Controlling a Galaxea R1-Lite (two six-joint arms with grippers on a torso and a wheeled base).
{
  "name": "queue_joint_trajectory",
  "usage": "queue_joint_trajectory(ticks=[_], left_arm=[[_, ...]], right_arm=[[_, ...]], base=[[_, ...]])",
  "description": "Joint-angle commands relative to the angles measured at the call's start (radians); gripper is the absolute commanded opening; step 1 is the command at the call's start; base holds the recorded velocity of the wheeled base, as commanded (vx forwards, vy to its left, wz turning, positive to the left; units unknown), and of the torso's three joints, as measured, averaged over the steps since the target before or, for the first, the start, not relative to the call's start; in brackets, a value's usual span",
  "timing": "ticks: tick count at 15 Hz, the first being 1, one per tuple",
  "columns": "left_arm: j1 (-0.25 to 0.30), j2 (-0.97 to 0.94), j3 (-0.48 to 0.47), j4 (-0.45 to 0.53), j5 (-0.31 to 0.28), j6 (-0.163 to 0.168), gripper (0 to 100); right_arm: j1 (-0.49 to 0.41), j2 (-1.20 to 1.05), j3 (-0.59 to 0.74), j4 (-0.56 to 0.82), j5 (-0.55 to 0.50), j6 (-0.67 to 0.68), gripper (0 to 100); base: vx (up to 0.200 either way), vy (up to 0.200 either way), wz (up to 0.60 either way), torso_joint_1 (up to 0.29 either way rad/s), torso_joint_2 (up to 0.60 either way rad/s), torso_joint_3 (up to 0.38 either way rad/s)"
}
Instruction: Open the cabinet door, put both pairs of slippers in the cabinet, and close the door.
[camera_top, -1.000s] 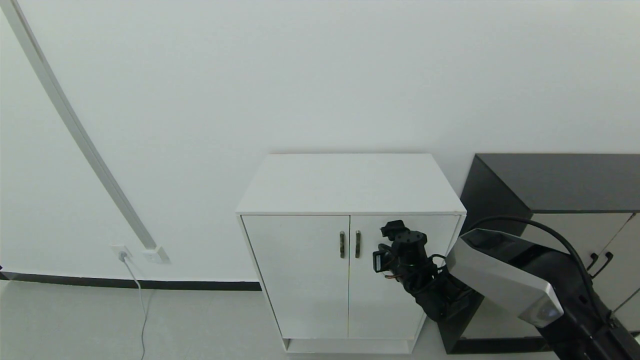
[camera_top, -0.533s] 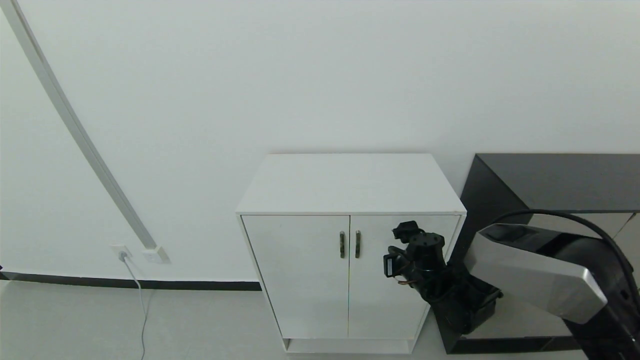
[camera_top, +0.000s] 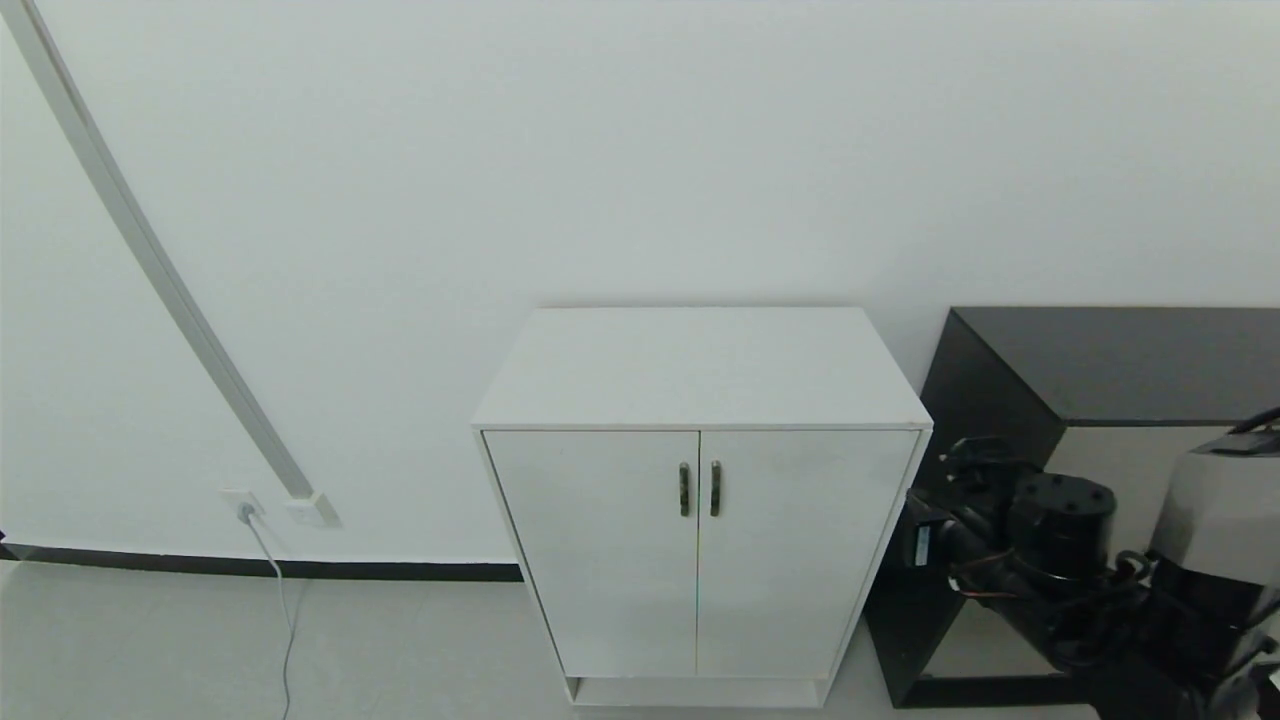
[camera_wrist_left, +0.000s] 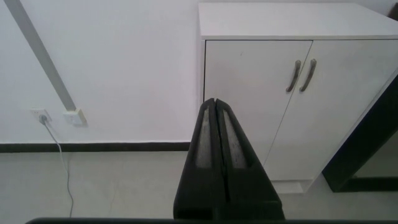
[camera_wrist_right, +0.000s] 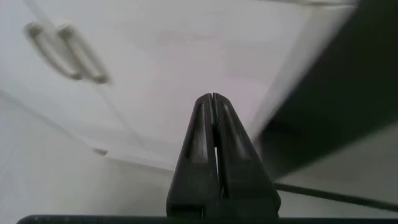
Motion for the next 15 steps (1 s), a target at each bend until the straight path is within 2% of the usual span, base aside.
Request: queue_joint_trajectory(ticks=[1,4,9,11,12,15], left_arm=[[0.000,0.001,0.000,-0.001,0.000,0.000,0],[0.000,0.001,0.000,0.000,0.000,0.000,0],[0.000,0.001,0.000,0.000,0.000,0.000,0],[0.000,0.001,0.000,0.000,0.000,0.000,0],[0.000,0.001,0.000,0.000,0.000,0.000,0],[0.000,0.001,0.000,0.000,0.000,0.000,0]], right_arm=[[-0.106,-0.124,0.132,-0.036,0.000,-0.016,0],[-0.192,-0.212,0.224,-0.039,0.000,-0.018,0],[-0.267,-0.385,0.371,-0.036,0.007,-0.042,0],[-0.281,-0.410,0.388,-0.034,0.010,-0.055,0],[-0.330,-0.545,0.400,0.038,0.015,-0.068,0],[-0.344,-0.767,0.400,0.262,0.040,-0.074,0]], base=[[0.000,0.000,0.00,0.000,0.00,0.000],[0.000,0.000,0.00,0.000,0.00,0.000],[0.000,0.000,0.00,0.000,0.00,0.000],[0.000,0.000,0.00,0.000,0.00,0.000],[0.000,0.000,0.00,0.000,0.00,0.000],[0.000,0.000,0.00,0.000,0.00,0.000]])
